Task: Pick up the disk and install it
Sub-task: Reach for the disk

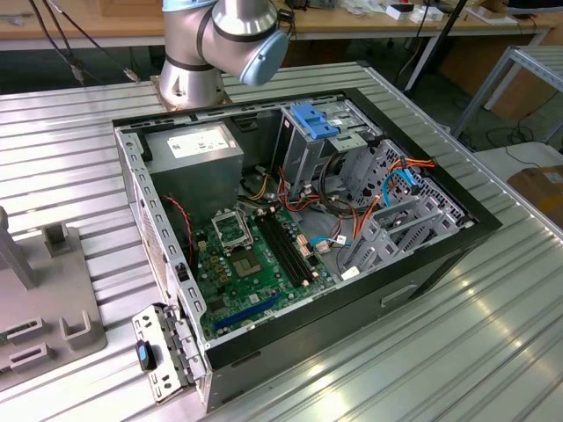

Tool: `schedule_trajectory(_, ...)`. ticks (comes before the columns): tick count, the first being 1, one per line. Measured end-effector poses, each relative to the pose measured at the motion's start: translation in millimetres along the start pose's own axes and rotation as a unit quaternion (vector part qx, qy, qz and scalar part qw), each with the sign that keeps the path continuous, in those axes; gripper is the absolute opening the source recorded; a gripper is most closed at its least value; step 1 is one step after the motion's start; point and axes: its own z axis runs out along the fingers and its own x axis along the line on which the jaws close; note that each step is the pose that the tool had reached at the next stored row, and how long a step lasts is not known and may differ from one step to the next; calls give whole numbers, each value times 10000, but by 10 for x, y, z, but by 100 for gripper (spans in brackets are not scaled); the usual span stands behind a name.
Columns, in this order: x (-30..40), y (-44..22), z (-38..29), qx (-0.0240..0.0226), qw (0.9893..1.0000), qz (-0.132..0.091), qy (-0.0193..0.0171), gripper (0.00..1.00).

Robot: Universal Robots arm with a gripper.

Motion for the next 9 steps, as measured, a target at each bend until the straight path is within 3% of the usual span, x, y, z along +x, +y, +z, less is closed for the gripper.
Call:
schedule_trajectory(3, 6, 80, 6, 1, 10000, 0, 1, 11)
schedule_trajectory(5, 16, 211, 18, 0, 10000, -1, 0, 11)
schedule_trajectory(9, 26, 345, 30, 0, 10000, -1, 0, 11)
